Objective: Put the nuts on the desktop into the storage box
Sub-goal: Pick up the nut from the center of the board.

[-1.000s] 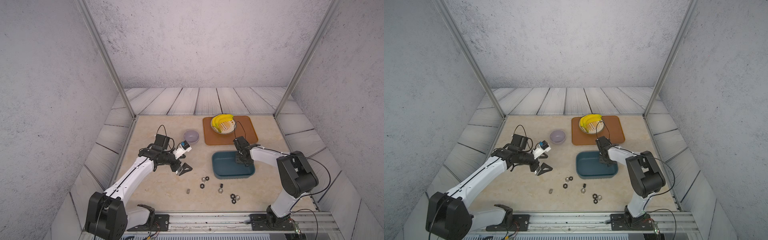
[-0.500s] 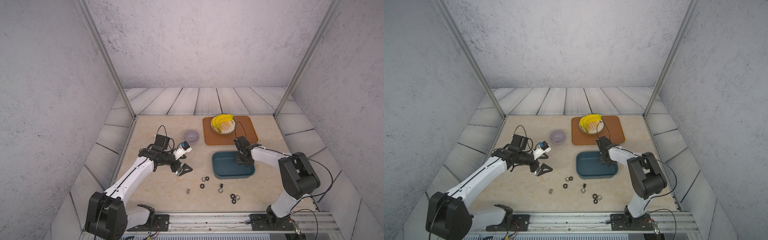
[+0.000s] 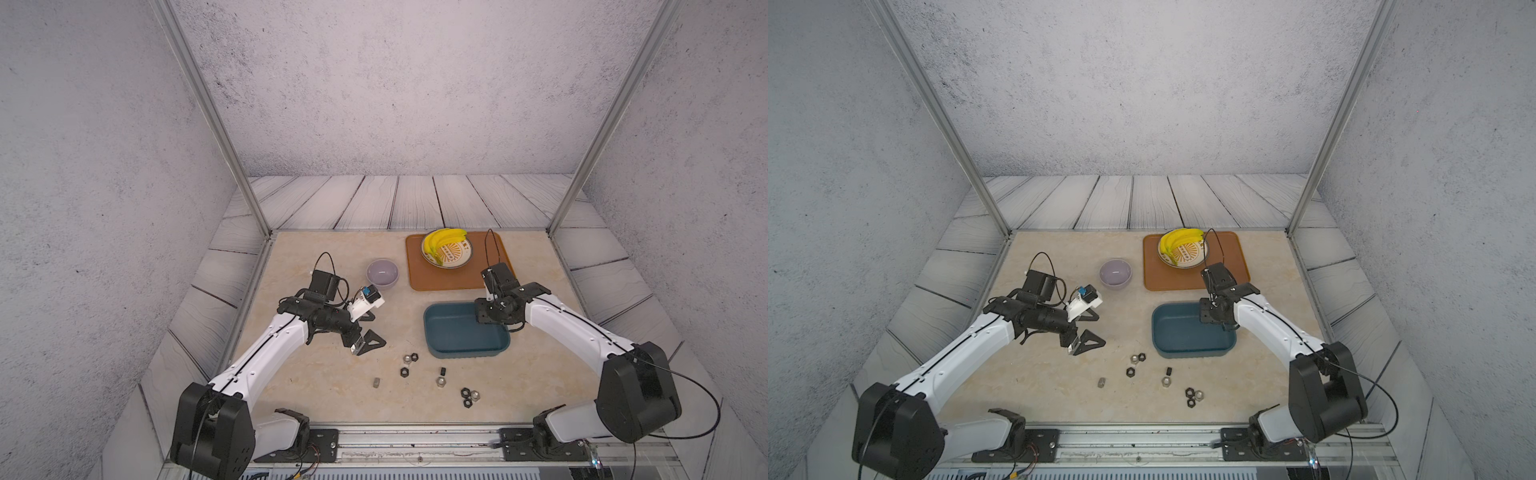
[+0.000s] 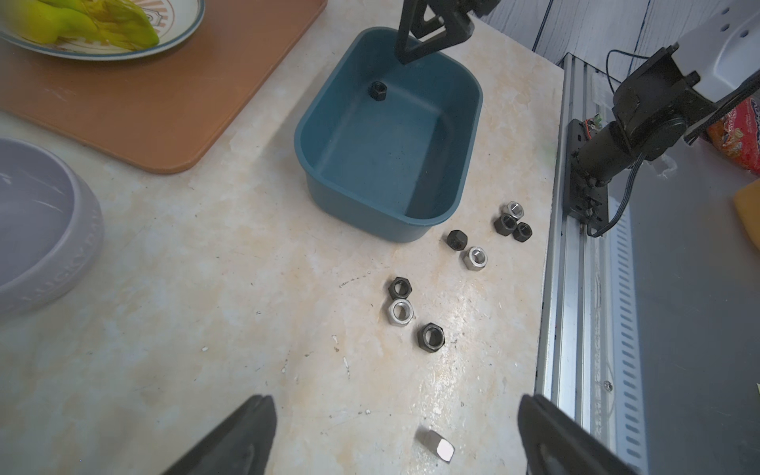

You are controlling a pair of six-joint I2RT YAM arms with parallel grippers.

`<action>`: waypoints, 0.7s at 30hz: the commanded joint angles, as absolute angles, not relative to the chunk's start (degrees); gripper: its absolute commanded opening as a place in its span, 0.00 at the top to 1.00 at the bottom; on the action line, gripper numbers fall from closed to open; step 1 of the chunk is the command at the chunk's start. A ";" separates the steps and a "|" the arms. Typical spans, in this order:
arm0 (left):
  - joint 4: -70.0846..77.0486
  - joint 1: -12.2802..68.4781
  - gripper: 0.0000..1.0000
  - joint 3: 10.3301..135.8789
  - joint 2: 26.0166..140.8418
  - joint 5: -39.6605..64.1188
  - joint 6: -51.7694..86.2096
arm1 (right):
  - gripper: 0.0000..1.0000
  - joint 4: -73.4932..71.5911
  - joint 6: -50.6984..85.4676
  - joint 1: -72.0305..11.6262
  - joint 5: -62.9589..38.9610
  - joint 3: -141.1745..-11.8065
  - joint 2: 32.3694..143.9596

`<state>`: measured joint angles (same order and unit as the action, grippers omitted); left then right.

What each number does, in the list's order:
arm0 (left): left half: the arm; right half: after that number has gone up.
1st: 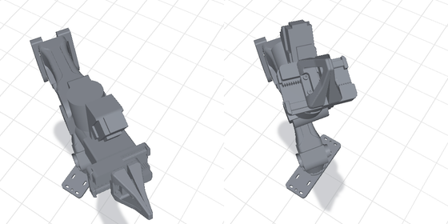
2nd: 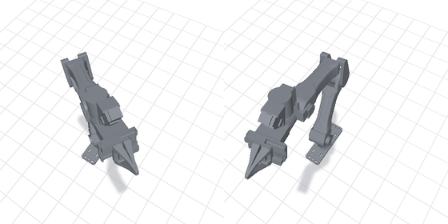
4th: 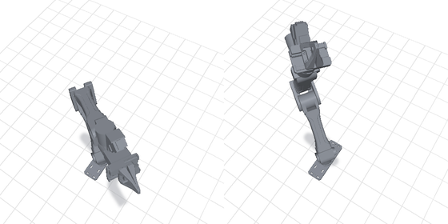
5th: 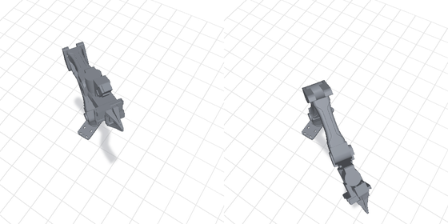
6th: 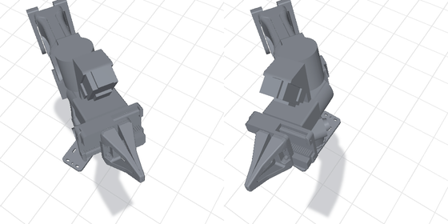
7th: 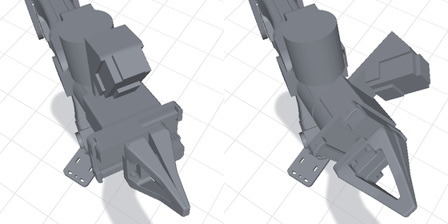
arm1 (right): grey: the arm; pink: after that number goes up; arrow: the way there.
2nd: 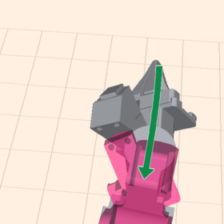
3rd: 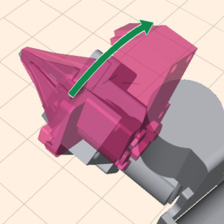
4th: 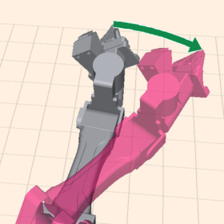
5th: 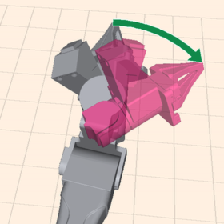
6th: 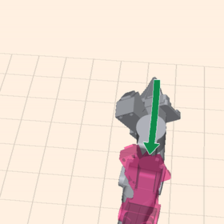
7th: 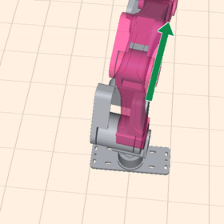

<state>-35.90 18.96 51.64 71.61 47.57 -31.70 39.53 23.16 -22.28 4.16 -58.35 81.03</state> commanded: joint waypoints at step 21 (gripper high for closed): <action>-48.11 23.38 0.02 49.86 71.53 36.02 -53.59 | 0.02 54.22 18.07 -34.39 -18.78 -65.51 72.88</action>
